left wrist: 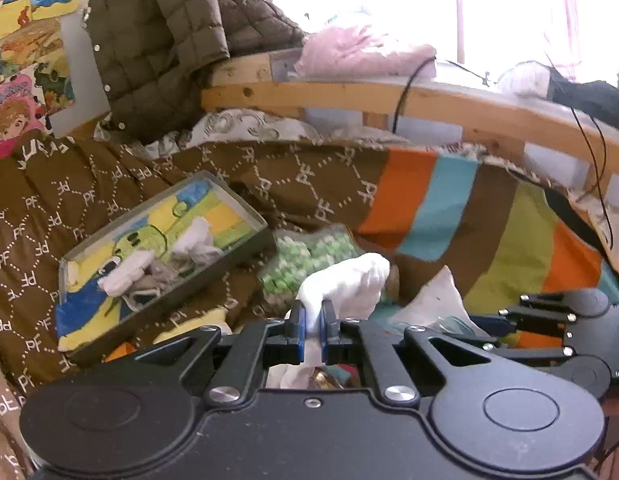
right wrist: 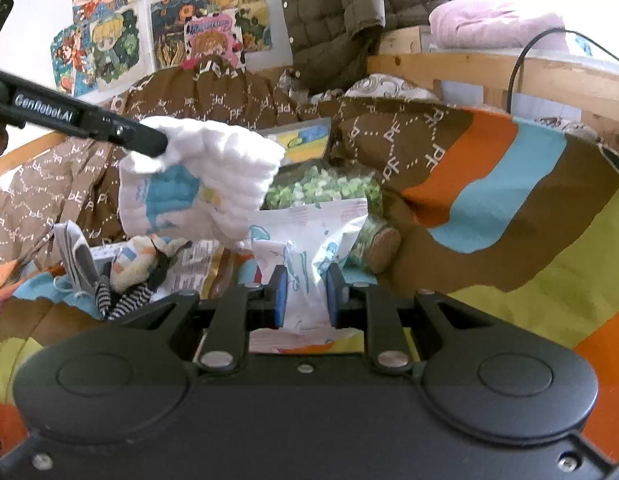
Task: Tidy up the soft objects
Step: 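Lift and carry the white cloth and tissue packet in both grippers to the grey tray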
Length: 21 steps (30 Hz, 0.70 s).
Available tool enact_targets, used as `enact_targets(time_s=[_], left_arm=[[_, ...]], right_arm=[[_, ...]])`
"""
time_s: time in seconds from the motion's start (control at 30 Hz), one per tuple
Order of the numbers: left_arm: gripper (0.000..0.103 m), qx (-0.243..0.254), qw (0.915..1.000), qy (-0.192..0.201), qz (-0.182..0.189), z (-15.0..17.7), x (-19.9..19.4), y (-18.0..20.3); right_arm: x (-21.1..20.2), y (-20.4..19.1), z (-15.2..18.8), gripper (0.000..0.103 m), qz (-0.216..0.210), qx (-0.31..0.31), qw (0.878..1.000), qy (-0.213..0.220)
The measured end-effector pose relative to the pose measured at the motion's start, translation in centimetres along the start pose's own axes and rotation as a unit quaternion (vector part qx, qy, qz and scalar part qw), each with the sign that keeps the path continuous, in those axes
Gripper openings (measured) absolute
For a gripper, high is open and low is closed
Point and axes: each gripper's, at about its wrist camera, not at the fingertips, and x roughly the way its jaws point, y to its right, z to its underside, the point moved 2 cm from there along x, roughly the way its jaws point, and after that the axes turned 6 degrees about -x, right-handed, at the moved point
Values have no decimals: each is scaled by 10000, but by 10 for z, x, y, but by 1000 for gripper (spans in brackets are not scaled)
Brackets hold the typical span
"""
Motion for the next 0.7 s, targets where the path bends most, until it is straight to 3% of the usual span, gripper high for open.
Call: enact_targets(time_s=[0.3, 0.7], left_arm=[[6, -117, 9992, 374, -22, -35, -6, -36], [6, -750, 9918, 940, -425, -55, 12, -134]], right_arm=[[4, -9, -25, 13, -273, -183, 9990, 309], [108, -32, -121, 13, -662, -1167, 9880, 767]])
